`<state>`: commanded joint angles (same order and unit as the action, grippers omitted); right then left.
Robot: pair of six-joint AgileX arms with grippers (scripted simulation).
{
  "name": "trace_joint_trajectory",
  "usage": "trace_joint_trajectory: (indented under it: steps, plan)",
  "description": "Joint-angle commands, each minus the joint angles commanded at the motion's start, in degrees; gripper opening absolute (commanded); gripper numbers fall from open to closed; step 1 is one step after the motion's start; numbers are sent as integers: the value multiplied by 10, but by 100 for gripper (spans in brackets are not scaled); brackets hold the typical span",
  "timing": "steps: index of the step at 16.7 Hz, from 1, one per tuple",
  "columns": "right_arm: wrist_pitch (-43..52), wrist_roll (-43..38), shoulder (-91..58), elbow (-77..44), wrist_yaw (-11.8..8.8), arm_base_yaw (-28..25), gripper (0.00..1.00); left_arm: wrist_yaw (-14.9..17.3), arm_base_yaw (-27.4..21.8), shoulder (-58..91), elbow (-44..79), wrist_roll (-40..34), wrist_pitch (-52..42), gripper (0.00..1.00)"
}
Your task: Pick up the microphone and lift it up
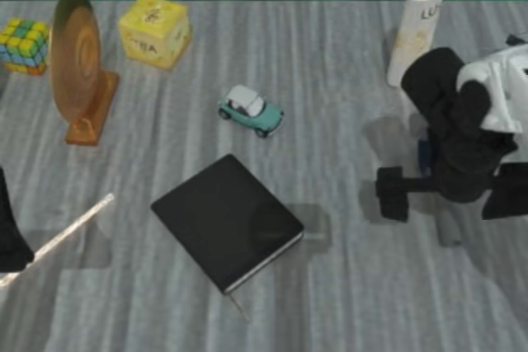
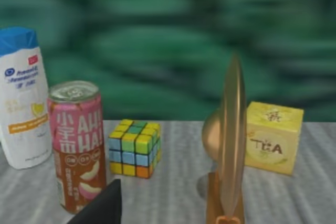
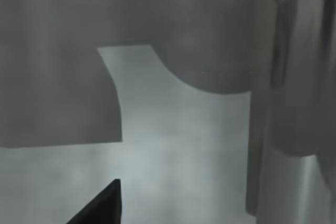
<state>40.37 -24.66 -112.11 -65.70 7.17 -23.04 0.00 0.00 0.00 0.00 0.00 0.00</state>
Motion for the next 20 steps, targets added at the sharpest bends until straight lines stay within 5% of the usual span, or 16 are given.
trace_joint_trajectory:
  steps: [8, 20]
  plan:
    - [-86, 7, -53, 36, 0, 8, 100, 0, 0, 0, 0, 0, 0, 100]
    - [-86, 7, -53, 36, 0, 8, 10, 0, 0, 0, 0, 0, 0, 100]
